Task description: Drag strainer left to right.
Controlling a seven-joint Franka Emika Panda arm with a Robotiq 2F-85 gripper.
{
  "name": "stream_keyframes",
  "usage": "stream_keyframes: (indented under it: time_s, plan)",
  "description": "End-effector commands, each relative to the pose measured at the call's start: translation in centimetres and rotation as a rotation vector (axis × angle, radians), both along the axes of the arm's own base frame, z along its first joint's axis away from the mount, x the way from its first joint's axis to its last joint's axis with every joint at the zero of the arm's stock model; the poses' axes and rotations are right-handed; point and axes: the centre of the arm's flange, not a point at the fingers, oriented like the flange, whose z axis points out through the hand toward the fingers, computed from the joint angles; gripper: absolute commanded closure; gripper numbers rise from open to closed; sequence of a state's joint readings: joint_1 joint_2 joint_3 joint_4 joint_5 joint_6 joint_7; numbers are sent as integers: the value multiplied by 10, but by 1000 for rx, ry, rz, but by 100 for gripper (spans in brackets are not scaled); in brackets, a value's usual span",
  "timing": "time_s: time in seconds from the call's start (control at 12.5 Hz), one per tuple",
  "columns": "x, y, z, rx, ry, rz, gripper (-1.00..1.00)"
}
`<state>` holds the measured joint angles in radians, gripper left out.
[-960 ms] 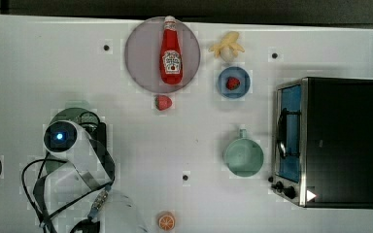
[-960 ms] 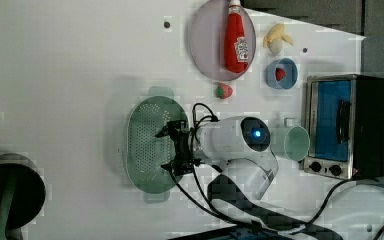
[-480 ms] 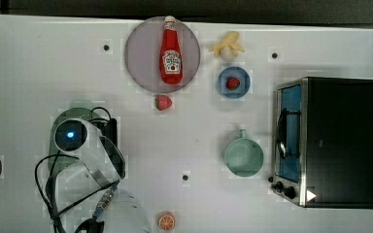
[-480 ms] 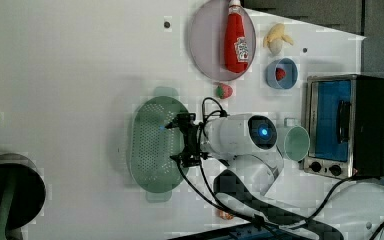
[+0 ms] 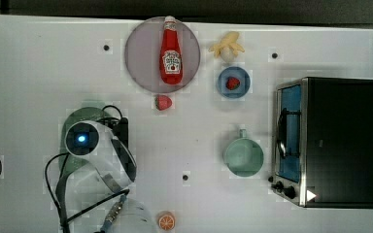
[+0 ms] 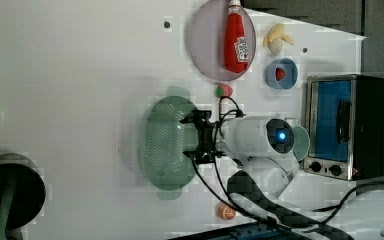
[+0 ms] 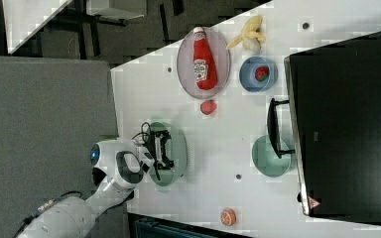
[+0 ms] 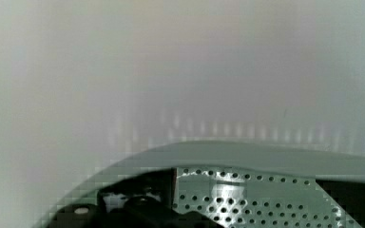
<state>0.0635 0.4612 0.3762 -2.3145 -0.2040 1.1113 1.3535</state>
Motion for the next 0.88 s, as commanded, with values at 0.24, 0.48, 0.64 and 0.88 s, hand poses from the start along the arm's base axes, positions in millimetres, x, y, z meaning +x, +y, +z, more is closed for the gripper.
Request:
stream_keyframes:
  time_s: [0.24, 0.48, 0.64, 0.88]
  plan:
    - [20, -72, 3, -44, 1, -13, -100]
    - [29, -130, 6, -65, -2, -14, -100]
    - [31, -151, 5, -71, 0, 3, -100]
    - [32, -185, 5, -80, 1, 27, -100]
